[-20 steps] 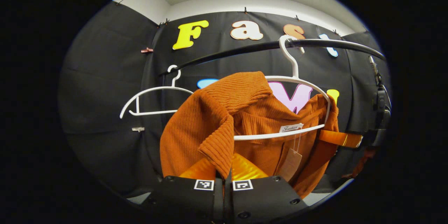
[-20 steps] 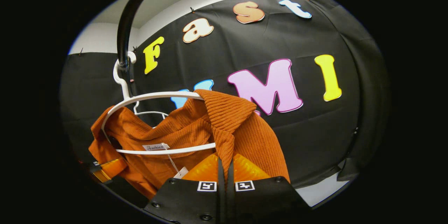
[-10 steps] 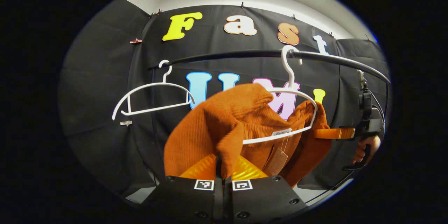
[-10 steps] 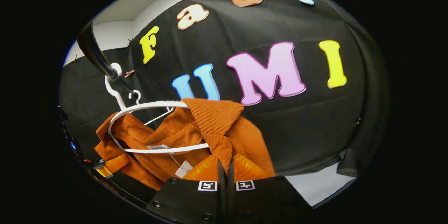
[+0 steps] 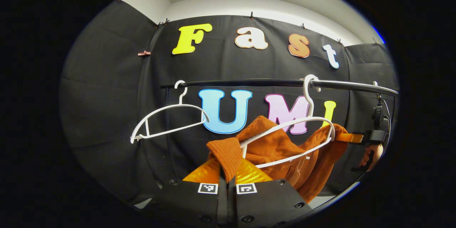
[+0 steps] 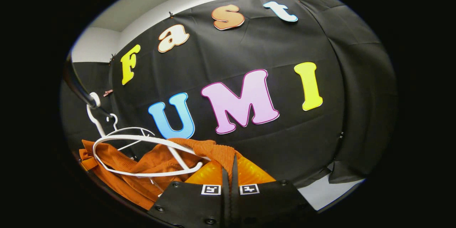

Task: Grasp the clothes on the hanger with both hands and then place them into the laundry hamper below.

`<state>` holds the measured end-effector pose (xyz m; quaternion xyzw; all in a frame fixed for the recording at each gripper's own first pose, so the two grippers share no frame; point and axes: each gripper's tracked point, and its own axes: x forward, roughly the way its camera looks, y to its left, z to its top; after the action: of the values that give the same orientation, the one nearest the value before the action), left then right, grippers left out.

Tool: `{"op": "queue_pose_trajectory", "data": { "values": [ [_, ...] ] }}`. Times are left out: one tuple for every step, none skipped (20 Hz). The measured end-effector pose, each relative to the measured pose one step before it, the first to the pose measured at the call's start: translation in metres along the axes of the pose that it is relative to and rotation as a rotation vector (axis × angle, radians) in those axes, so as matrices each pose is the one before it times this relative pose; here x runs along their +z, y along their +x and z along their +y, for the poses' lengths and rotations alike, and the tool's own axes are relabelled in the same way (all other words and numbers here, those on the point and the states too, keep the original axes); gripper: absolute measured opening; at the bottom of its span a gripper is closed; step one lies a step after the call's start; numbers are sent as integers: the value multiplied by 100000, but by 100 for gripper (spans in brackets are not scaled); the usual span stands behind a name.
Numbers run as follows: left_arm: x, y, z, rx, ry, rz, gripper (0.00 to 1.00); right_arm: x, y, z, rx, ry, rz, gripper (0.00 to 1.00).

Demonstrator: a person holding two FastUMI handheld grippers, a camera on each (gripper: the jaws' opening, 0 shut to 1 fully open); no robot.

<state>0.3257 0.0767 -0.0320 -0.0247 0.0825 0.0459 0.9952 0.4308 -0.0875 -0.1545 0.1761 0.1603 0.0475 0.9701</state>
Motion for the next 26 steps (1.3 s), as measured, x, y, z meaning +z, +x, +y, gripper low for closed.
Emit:
{"op": "queue_pose_trajectory", "data": {
  "values": [
    [-150,165,473,560,-113,616,5,-357,484,-689,-1666,938,1141,5],
    [-82,130,388,225,59,353,5,-553,347,-531,-572,1211,1461,5],
    [-154,95,323,143,5,405,5,-764,220,-351,-375,918,1561,5],
    [-395,5,381,387,-342,515,5,-867,119,-214,-153,789,1413,5],
    [-395,50,333,523,-911,657,5,-930,-46,-229,-71,1021,1507,5],
    [-554,310,347,985,-1476,1265,5,-1251,-118,-57,273,1455,1988,5],
    [-731,258,531,1551,-1352,1533,5,-1169,-151,-75,600,1654,2210,5],
    [-862,126,589,1263,-1189,2056,5,-1283,-207,138,733,1612,2189,5],
    [-928,-12,652,1234,-454,1376,7,-1096,-345,499,1740,1207,1691,5],
    [-1169,-201,620,818,314,1392,5,-1070,-411,766,2304,601,1338,5],
    [-1025,33,390,627,604,1760,5,-829,-480,910,2458,-137,1124,5],
    [-928,2,92,288,385,1816,5,-772,-541,1013,3169,23,997,5],
    [-882,111,35,482,242,1955,5,-723,-531,974,2537,4,686,4],
    [-1039,57,66,-149,-288,1818,5,-763,-646,981,2493,-84,1017,4],
    [-993,-165,39,-162,-286,1516,5,-607,-517,903,2283,230,637,5],
    [-1023,-316,-104,-922,-201,1467,5,-537,-370,860,2258,359,809,5],
    [-687,-160,-429,-1146,-84,923,5,-437,-204,832,1960,872,1023,5],
    [-529,-126,-604,-1585,-353,887,5,-520,-199,689,1434,1249,883,5],
    [-423,-43,-788,-1476,-556,872,5,-526,-246,727,1839,1810,918,5],
    [-408,-5,-843,-1714,-513,898,5,-530,-366,906,2114,1743,846,4],
    [-209,-203,-910,-1900,-197,349,5,-481,-184,1049,2211,444,895,5],
    [-205,-286,-933,-2051,-108,63,5,-385,-85,1311,2324,-836,887,5],
    [125,-237,-1035,-2196,-145,-122,5,-285,-97,1078,2081,-1251,897,9],
    [235,-167,-1156,-2548,-333,-338,5,-309,-258,1080,2037,-881,919,5],
    [389,-37,-1203,-2657,-433,-383,5,-78,-42,1053,2144,-400,596,5],
    [429,12,-1093,-2612,-181,-474,5,1,-169,1194,2048,-600,160,5]
  ]
}}
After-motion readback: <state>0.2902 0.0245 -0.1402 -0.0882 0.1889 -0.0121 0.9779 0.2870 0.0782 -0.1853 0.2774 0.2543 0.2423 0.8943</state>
